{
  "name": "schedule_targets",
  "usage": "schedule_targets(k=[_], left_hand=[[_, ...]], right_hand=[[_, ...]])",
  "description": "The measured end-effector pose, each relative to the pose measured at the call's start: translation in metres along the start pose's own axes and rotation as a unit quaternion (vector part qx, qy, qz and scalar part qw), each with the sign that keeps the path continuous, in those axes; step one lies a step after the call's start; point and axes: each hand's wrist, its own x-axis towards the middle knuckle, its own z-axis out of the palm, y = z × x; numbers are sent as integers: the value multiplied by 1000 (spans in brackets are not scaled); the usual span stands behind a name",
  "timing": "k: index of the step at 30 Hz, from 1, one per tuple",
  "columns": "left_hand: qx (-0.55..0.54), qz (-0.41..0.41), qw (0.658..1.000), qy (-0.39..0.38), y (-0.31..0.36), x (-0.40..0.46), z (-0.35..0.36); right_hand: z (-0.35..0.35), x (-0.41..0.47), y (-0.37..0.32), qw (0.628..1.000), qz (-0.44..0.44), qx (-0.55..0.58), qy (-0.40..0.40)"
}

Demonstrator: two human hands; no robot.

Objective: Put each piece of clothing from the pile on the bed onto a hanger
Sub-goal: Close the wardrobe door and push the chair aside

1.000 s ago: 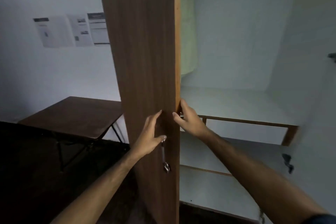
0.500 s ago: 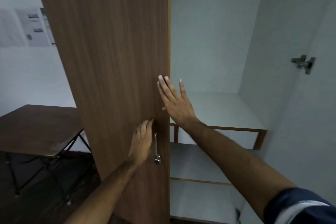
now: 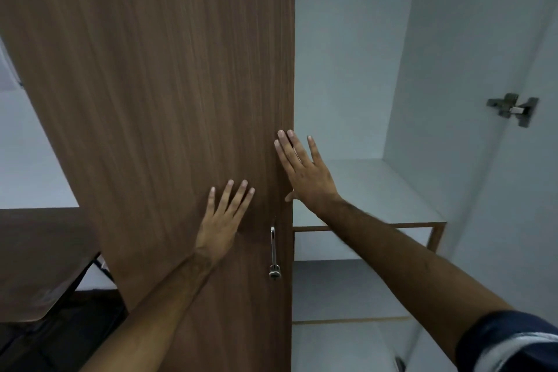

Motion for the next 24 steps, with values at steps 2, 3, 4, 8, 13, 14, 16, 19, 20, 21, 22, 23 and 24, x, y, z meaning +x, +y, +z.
schedule_targets(k=[2,3,4,8,13,14,16,19,20,21,22,23,24], left_hand=[[1,10,1000,4,-4,10,9],[1,14,1000,6,-5,15,14],[-2,17,1000,11,-6,20,19],[-2,41,999,31,-11,33,36],[6,51,998,29,-16,37,40],[8,49,998,30,-16,35,40],[15,46,999,19,-16,33,36],[16,41,999,18,-17,29,26],[11,39,999,20,-16,26,20],[4,37,999,22,-15,23,14],[-7,35,999,25,-13,19,8],[-23,33,999,25,-10,17,1],[-42,32,998,24,-5,14,-7]], right_hand=[[5,10,-1,1000,9,-1,-9],[8,15,-1,1000,14,3,-14],[11,19,-1,1000,18,7,-20],[24,28,4,1000,9,7,-27],[25,31,6,999,3,11,-38],[23,29,4,999,2,13,-38],[16,25,1,999,5,12,-38],[0,21,1,999,2,14,-30],[-5,19,3,999,-4,16,-31],[-11,14,5,999,-9,17,-32],[-15,6,7,999,-10,18,-34],[-19,-4,11,999,-4,22,-35],[-23,-17,16,999,8,29,-36]])
